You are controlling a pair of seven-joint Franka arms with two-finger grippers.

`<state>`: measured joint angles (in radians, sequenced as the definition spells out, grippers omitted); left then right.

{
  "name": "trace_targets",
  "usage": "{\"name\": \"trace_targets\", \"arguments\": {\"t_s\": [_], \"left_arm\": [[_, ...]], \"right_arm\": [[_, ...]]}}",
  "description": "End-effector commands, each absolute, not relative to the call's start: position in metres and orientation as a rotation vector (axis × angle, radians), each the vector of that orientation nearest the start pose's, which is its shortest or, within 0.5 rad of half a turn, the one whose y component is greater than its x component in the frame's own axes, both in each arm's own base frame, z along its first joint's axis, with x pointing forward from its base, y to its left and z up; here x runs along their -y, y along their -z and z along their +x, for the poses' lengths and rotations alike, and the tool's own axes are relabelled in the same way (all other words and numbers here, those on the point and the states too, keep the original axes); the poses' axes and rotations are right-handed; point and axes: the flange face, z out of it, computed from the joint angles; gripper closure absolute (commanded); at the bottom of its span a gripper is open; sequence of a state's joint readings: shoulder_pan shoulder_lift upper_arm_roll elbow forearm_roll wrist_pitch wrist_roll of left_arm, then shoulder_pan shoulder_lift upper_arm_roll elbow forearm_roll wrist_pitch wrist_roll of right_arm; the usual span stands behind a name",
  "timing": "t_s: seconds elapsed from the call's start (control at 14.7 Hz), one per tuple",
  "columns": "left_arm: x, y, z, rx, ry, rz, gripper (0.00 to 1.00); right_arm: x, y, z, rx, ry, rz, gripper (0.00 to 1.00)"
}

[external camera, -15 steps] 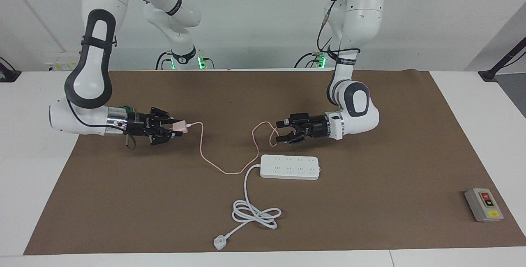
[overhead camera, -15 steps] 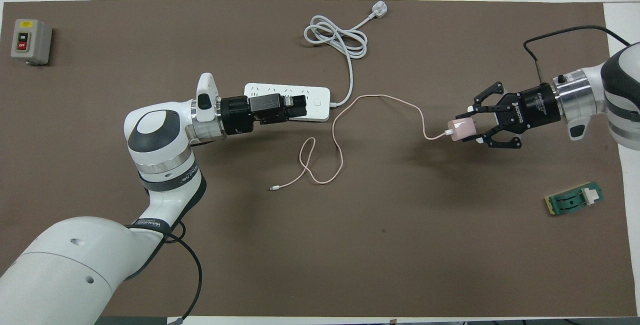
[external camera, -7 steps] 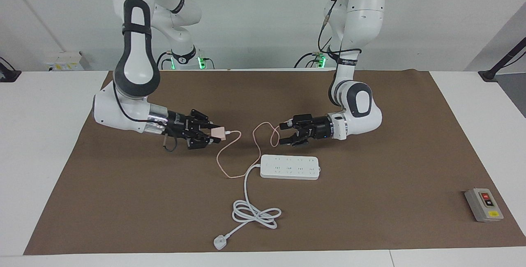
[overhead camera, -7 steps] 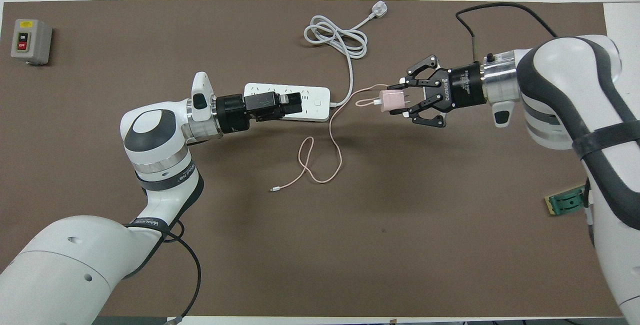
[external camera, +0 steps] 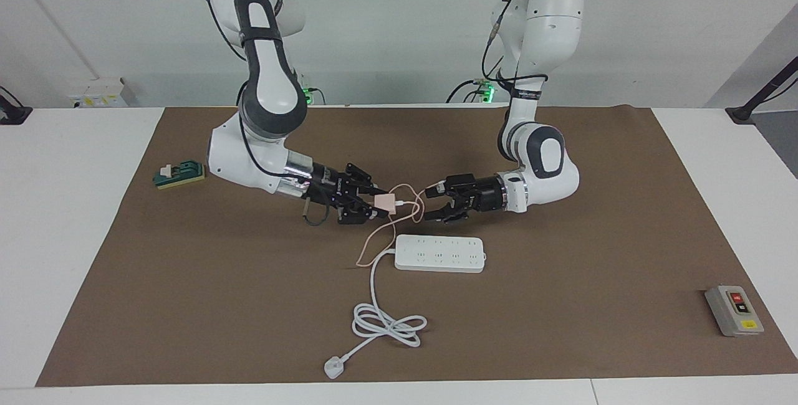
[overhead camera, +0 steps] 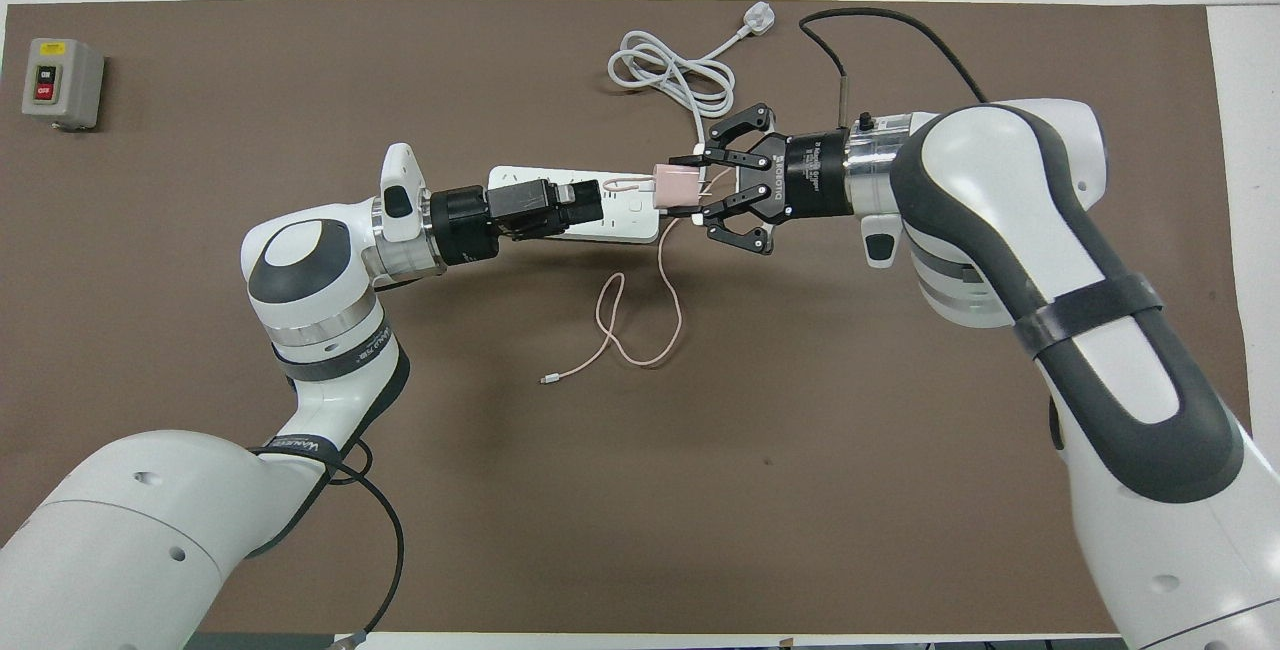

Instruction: Plug charger into power strip

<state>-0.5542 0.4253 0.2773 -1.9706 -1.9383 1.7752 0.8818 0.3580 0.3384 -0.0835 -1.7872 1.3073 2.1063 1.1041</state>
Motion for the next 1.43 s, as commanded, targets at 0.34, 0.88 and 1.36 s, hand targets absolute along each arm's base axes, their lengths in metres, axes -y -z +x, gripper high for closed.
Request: {"name": "trace_targets", "arguments": {"t_s": [0.34,0.88,1.36], "left_arm": [[0.260,-0.300,0.574,-0.053,-0.161,1.577,0.00],[0.264,-0.293,0.572,-0.043,-0.168,1.577,0.00],[0.271,-0.292,0.571,-0.052,-0.179,1.594,0.00]], "right_arm": [[-0.256,-0.386,0.606,-1.572,-0.808,-1.511,1.00],[-0.276,-0.376,0.602,-1.596,-0.776,-1.489,1.00],[-0.285,-0.362,0.596,-1.605,-0.761,-1.490,1.00]]}}
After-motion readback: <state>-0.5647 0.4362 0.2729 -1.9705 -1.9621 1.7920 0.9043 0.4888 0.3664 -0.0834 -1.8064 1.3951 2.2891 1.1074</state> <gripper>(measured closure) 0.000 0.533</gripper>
